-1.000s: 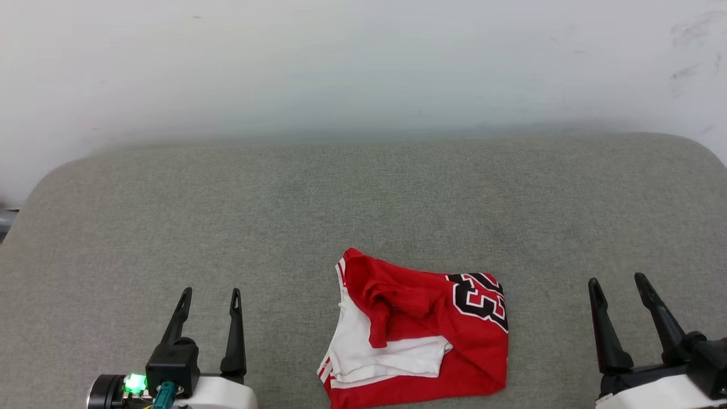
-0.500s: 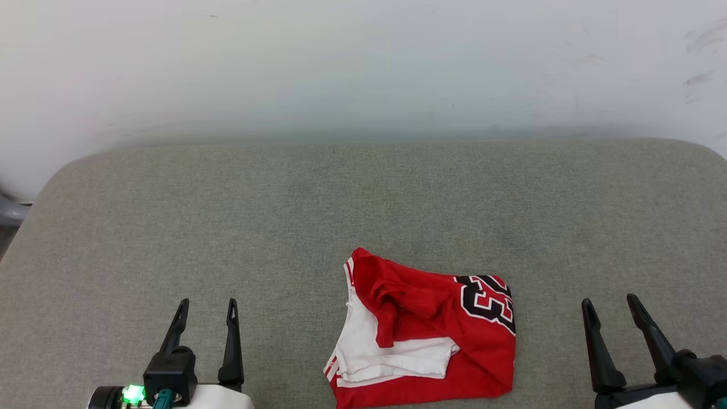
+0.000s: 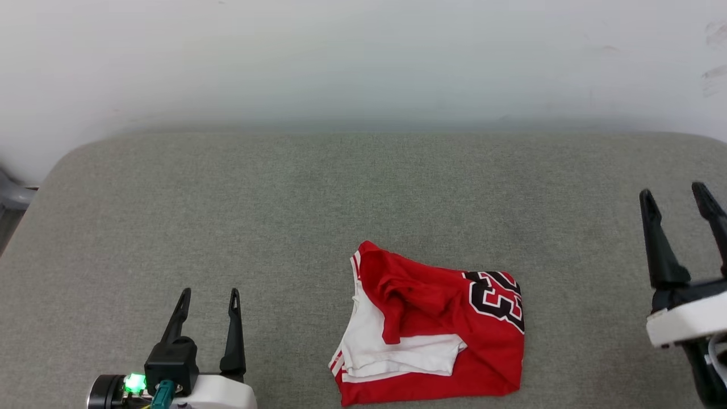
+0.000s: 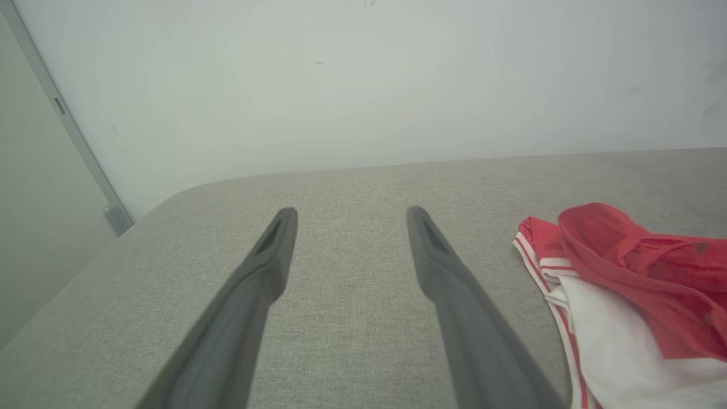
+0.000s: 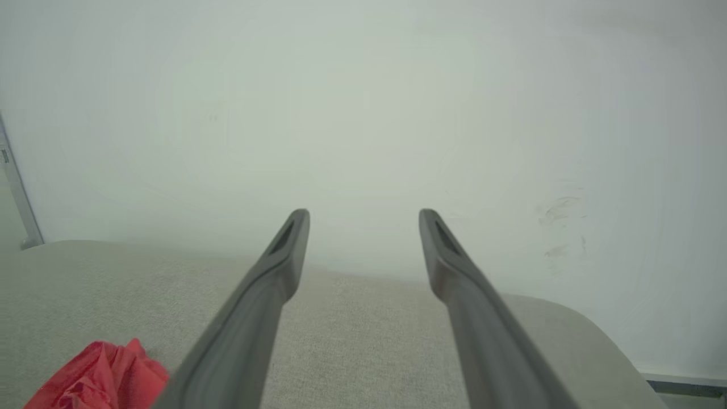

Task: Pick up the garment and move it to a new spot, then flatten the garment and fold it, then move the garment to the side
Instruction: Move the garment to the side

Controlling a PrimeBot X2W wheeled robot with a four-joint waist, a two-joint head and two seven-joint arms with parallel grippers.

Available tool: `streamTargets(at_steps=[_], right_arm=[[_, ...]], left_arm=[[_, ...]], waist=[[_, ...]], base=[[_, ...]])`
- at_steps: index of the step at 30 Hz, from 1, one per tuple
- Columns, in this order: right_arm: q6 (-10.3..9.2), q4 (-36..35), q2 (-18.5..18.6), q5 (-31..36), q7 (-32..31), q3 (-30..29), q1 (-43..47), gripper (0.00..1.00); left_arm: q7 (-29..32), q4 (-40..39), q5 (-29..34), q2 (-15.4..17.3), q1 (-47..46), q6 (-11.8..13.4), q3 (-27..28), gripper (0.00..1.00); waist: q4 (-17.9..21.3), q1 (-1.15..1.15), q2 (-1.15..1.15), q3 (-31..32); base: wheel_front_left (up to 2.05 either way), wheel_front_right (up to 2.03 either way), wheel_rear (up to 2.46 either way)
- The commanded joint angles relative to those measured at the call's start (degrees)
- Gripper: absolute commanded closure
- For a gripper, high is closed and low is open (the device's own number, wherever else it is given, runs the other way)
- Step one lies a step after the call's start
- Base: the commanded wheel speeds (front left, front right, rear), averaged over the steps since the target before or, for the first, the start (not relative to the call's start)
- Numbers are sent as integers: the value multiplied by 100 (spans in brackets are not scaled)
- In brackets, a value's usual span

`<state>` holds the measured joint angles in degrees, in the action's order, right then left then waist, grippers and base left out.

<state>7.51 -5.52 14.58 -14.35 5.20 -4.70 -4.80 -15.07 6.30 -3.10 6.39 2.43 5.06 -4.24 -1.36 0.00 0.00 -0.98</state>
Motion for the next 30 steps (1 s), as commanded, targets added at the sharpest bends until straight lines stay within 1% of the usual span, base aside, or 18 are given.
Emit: streamTargets(at_steps=[1, 3, 5, 7, 10, 14, 17, 19, 22, 26, 30], right_arm=[[-5, -44, 71, -117, -172, 45, -122, 0], [-4, -104, 305, -401, -645, 169, -405, 0], [-5, -32, 550, -815, -1246, 339, -627, 0], [-5, 37, 799, -1244, -1921, 547, -822, 0], [-5, 185, 1071, -1916, -2990, 755, -1037, 0], [-5, 478, 1210, -2786, -4365, 922, -1130, 0], [-4, 685, 1215, -3120, -4988, 1021, -1105, 0], [-4, 804, 1176, -3241, -5240, 1076, -1063, 0], [-4, 977, 1107, -3359, -5395, 1187, -1063, 0], [-4, 1204, 994, -3467, -5359, 1357, -1141, 0], [-4, 1502, 906, -3510, -5182, 1537, -1197, 0]], left_arm=[[-12, -7, 23, -19, -74, -3, -7, 0], [-12, -18, 30, -30, -114, -12, -22, 0], [-12, -22, 29, -41, -162, -16, -37, 0], [-12, -28, 29, -53, -188, -19, -45, 0], [-12, -39, 35, -63, -241, -19, -60, 0], [-12, -55, 51, -82, -337, -31, -95, 0], [-13, -76, 70, -99, -453, -34, -137, 0], [-13, -81, 86, -112, -530, -43, -170, 0], [-12, -95, 91, -134, -661, -53, -212, 0], [-12, -92, 101, -158, -814, -62, -249, 0], [-12, -88, 109, -181, -961, -72, -279, 0]], waist=[[-24, 0, 0, -44], [-52, 0, 0, -111], [-77, 0, 0, -169], [-99, 0, 0, -230], [-127, 0, 0, -339], [-177, 0, 0, -508], [-238, 0, 0, -658], [-292, 0, 0, -768], [-381, 0, 0, -956], [-497, 0, 0, -1193], [-602, 0, 0, -1402]], base=[[0, 0, 0], [0, 0, 0], [0, 0, 0], [0, 0, 0], [0, 0, 0], [0, 0, 0], [0, 0, 0], [0, 0, 0], [0, 0, 0], [0, 0, 0], [0, 0, 0]])
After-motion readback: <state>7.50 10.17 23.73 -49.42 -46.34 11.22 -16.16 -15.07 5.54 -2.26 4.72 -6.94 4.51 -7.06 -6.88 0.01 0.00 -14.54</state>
